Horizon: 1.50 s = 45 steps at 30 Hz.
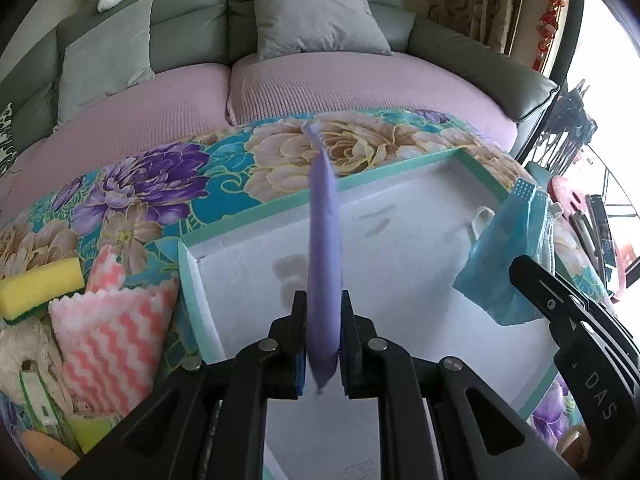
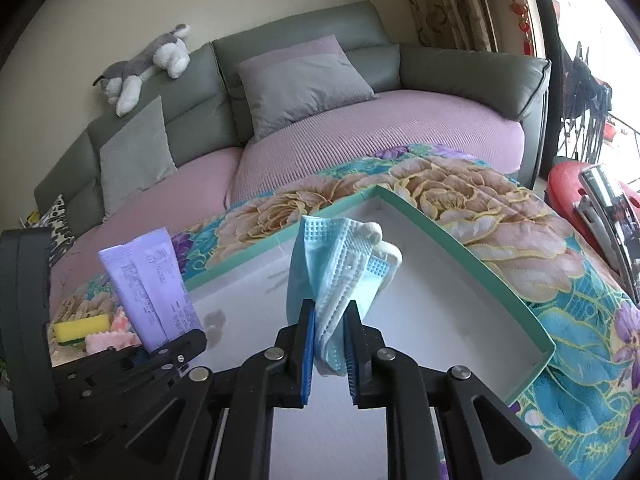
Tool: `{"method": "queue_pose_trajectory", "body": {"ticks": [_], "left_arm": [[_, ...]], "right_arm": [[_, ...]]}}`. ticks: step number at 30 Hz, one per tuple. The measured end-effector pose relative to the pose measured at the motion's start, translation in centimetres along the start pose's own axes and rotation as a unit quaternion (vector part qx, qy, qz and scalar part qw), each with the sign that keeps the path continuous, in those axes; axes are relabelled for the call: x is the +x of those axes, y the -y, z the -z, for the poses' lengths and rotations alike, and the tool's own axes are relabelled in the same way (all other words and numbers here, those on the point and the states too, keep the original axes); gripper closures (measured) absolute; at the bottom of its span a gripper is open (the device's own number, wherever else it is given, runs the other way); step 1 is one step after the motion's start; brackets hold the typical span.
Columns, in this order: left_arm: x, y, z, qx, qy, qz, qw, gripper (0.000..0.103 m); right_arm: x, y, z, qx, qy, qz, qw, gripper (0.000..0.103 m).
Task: Organize soft objects
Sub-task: 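Lift and carry the wipes pack and mask with both grippers over the teal tray, then open both grippers to drop the wipes pack and mask into the tray, then move both open grippers back toward the pile of soft items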
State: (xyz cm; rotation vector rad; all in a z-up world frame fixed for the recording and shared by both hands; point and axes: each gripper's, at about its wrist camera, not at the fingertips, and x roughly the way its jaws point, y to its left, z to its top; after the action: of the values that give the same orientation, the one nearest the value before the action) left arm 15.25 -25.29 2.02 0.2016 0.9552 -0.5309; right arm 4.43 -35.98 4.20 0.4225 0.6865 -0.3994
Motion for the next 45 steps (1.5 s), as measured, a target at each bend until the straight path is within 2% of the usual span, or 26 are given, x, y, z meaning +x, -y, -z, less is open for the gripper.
{"method": "queue_pose_trajectory", "body": {"ticks": [1, 3, 7, 10, 12, 13, 14, 17, 20, 23, 24, 26, 28, 31, 35, 38, 39, 45], "left_arm": [[0.0, 0.0, 0.1, 0.000, -0.003, -0.004, 1.0000, 0.082], [-0.2, 0.0, 0.3, 0.001, -0.002, -0.010, 0.9999, 0.064], [-1.0, -0.4, 0.7, -0.002, 0.007, -0.017, 0.9998, 0.057], [-1.7, -1.2, 0.9, -0.012, 0.012, -0.021, 0.9996, 0.051], [-2.3, -1.8, 1.1, -0.021, 0.015, -0.029, 0.9992, 0.048], [-2.6, -2.0, 1.3, -0.025, 0.018, -0.032, 0.9990, 0.047], [-2.9, -2.4, 1.4, -0.030, 0.021, -0.035, 0.9987, 0.045], [-3.6, -3.4, 1.7, -0.047, 0.026, -0.042, 0.9977, 0.041], [-4.2, -4.4, 2.1, -0.061, 0.032, -0.053, 0.9962, 0.032], [-4.8, -5.5, 2.6, -0.075, 0.036, -0.056, 0.9949, 0.030], [-4.9, -5.8, 2.8, -0.080, 0.036, -0.057, 0.9945, 0.025], [-5.1, -6.6, 3.2, -0.092, 0.037, -0.063, 0.9930, 0.019], [-5.4, -7.4, 3.6, -0.106, 0.038, -0.071, 0.9911, 0.019], [-5.9, -8.5, 4.3, -0.125, 0.042, -0.076, 0.9883, 0.019], [-7.1, -9.9, 5.2, -0.146, 0.056, -0.078, 0.9847, 0.018], [-8.0, -10.8, 5.8, -0.155, 0.069, -0.080, 0.9823, 0.005], [-8.4, -11.1, 6.1, -0.157, 0.074, -0.078, 0.9817, 0.005], [-10.9, -12.7, 7.5, -0.167, 0.110, -0.096, 0.9749, 0.005]], "right_arm": [[0.1, 0.1, 0.1, 0.001, -0.004, 0.002, 1.000, 0.087], [0.3, 0.3, 0.1, 0.005, -0.010, 0.002, 1.000, 0.087], [0.3, 0.3, 0.1, 0.000, -0.015, 0.010, 1.000, 0.084], [0.3, 0.1, 0.2, -0.008, -0.017, 0.016, 1.000, 0.074], [0.1, 0.0, 0.1, -0.011, -0.016, 0.019, 1.000, 0.063], [0.0, -0.1, 0.1, -0.013, -0.015, 0.020, 1.000, 0.047], [-0.1, -0.1, 0.1, -0.014, -0.011, 0.022, 1.000, 0.039], [-0.5, -0.4, 0.0, -0.019, -0.006, 0.023, 1.000, 0.038], [-0.4, -0.7, 0.0, -0.027, -0.010, 0.030, 0.999, 0.030], [-0.2, -0.8, 0.0, -0.031, -0.015, 0.035, 0.999, 0.024], [-0.2, -0.9, 0.0, -0.032, -0.017, 0.035, 0.999, 0.022], [-0.2, -1.0, 0.1, -0.034, -0.018, 0.033, 0.999, 0.010], [-0.3, -1.2, 0.1, -0.038, -0.016, 0.028, 0.999, 0.000], [-0.5, -1.5, 0.1, -0.040, -0.016, 0.015, 0.999, 0.000], [-1.1, -2.3, 0.3, -0.057, -0.018, 0.022, 0.998, 0.000], [-1.9, -3.0, 0.5, -0.073, -0.018, 0.021, 0.997, 0.000], [-2.2, -3.3, 0.6, -0.077, -0.018, 0.019, 0.997, 0.000], [-4.1, -5.9, 1.5, -0.099, -0.028, -0.025, 0.994, 0.000]]}}
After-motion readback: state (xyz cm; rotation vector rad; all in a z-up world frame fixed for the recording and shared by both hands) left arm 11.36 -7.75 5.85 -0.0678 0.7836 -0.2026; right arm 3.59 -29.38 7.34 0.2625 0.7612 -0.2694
